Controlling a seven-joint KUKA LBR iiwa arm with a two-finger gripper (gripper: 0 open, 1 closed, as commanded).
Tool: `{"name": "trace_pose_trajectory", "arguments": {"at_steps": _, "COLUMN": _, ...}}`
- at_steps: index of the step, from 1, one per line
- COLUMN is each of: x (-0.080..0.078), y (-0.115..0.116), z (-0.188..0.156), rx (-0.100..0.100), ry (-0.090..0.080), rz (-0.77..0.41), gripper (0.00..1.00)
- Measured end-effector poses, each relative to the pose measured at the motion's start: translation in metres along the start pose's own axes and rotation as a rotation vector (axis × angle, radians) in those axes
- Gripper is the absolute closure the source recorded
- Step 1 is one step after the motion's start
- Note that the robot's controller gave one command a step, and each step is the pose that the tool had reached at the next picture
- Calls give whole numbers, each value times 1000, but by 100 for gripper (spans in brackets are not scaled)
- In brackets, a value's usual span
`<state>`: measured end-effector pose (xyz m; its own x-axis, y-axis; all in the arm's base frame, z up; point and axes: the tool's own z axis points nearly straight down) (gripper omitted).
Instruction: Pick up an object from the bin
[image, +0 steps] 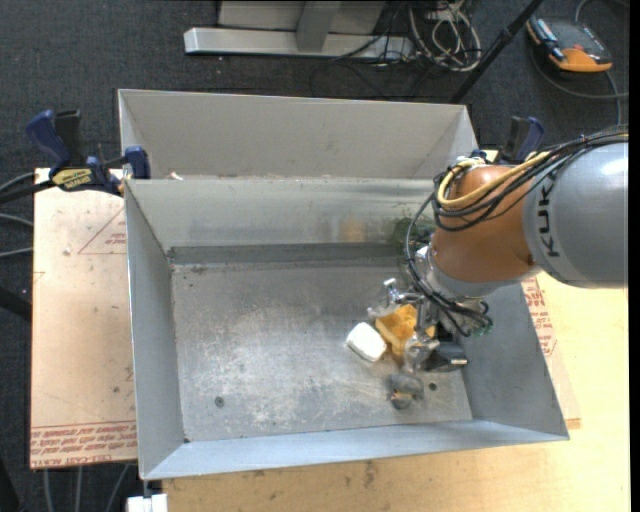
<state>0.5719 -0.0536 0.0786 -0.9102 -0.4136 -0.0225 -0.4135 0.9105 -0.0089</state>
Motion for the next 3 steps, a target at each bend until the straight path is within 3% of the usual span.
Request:
{"name": "trace_pose_trajectory", "arguments": {"at_steps": 1, "x": -39, "y": 36, "z": -43, "rx": -9, "ry": 21, "rz": -98, "gripper": 100}}
{"name": "trace_pose_trajectory", "arguments": {"at_steps": 2, "x": -37, "y": 35, "z": -100, "rx": -17, "ry": 20, "rz": -107, "gripper": 100}}
{"name": "trace_pose_trajectory", "arguments": {"at_steps": 3, "x": -31, "y": 9, "z": -153, "rx": -10, "ry": 21, "rz": -74, "gripper": 100}}
